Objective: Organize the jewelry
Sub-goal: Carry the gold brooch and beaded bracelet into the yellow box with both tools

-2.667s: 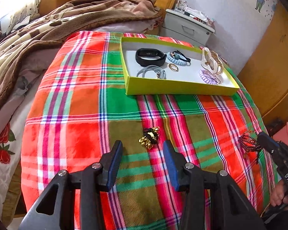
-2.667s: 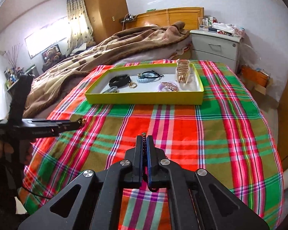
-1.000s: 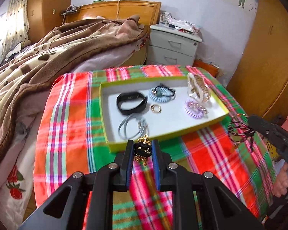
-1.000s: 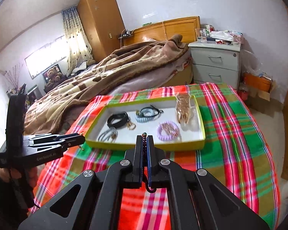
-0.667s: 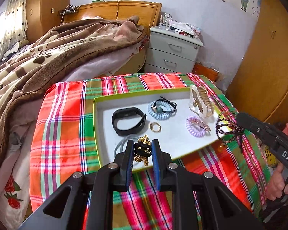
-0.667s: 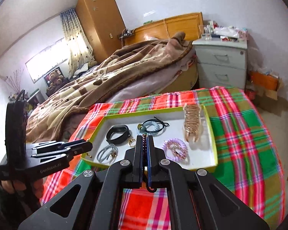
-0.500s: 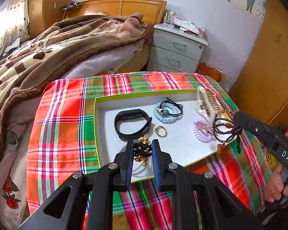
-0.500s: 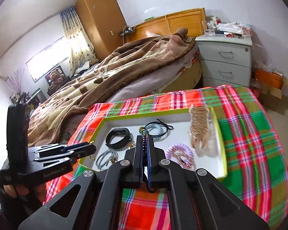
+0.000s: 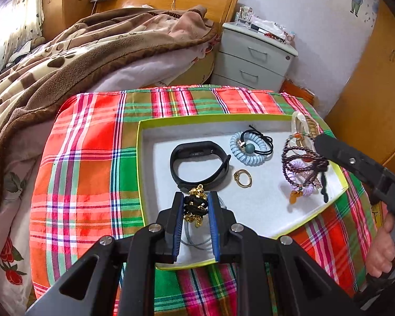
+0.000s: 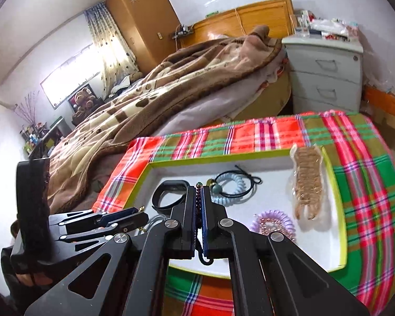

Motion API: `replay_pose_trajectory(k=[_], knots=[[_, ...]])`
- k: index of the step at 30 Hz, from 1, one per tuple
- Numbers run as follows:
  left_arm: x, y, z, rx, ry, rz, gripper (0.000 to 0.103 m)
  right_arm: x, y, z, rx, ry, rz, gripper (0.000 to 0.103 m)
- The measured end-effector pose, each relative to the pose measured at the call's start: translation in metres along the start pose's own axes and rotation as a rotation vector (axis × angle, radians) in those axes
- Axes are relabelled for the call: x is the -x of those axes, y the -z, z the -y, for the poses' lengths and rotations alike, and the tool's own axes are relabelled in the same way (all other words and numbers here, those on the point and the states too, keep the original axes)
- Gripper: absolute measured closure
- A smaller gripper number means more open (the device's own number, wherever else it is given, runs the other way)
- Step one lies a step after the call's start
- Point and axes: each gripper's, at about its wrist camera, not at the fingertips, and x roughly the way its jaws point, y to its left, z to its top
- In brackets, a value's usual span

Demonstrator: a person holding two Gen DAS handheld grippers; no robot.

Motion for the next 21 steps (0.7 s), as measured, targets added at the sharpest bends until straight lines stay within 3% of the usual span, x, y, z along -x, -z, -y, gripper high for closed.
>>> replay_pose_trajectory(k=[5,21], knots=[[-0.006,0.001,0.000,0.001,-0.006,-0.016,0.084,-0.015,0.004,0.006,-0.015,-0.022,-0.048,0.100],[-0.020,0.006,0.002,-0.002,-0.022,-0.055,0.084,-0.035,0.010,0.012,0.023,0.043,-0.113,0.100]])
